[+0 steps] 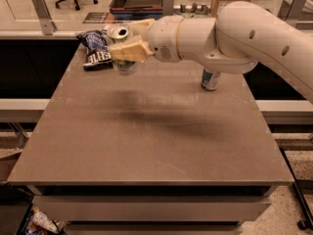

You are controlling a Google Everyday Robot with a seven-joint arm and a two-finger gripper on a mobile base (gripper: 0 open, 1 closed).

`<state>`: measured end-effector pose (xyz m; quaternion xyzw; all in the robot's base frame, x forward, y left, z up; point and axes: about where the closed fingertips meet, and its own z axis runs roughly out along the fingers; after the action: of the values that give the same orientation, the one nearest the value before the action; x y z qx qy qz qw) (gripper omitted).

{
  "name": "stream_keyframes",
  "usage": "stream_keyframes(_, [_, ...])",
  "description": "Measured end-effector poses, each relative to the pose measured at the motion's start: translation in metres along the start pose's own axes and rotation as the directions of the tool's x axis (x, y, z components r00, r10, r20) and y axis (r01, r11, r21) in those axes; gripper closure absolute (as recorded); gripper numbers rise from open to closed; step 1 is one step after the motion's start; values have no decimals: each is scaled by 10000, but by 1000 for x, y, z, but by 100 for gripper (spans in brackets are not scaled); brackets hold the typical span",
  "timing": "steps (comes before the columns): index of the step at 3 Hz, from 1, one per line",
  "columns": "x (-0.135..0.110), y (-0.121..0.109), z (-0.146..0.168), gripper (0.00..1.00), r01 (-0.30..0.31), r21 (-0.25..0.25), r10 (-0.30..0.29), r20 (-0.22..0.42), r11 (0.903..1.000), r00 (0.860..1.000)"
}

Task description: Move 7up can near blue chip bag

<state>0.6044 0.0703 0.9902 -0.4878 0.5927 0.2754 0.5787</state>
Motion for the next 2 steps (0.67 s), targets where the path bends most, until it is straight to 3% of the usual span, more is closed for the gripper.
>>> stream_keyframes(1, [8, -33, 24, 100, -107, 542, 132, -461, 9985, 9988])
stream_keyframes(2, [27, -66, 36, 100, -534, 1131, 648, -1003, 9922, 9928])
